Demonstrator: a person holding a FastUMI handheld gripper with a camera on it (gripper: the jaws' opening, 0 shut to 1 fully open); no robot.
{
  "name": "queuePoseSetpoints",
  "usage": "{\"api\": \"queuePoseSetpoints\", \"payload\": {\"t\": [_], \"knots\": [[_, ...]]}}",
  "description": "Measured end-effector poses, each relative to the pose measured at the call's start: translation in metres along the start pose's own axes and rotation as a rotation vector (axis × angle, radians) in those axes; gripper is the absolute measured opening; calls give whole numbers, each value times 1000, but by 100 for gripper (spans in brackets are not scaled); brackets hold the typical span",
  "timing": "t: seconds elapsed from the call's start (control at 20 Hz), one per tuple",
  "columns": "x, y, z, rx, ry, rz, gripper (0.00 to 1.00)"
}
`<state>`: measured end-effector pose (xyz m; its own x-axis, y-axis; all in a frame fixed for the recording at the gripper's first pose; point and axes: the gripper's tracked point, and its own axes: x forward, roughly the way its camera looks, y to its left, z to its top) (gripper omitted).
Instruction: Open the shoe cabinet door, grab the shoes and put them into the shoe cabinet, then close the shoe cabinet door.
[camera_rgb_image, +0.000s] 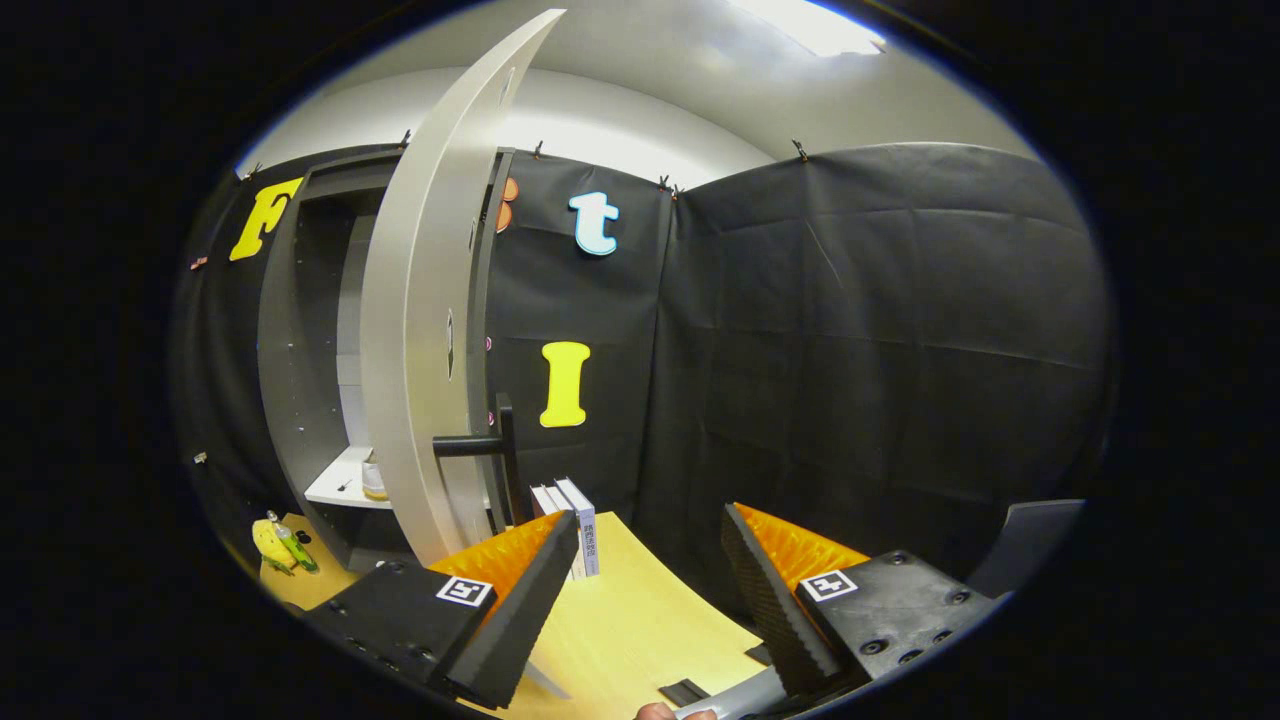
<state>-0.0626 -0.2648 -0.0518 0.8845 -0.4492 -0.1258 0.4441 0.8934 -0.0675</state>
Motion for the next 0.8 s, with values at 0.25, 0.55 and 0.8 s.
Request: {"api": "queuePoseSetpoints", "payload": {"t": [0.25,0.55,0.8], "knots": [[-11,19,-2,21,4,21,96],[-28,52,-6,44,11,93,96],[-40,85,-7,60,19,168,96]]}}
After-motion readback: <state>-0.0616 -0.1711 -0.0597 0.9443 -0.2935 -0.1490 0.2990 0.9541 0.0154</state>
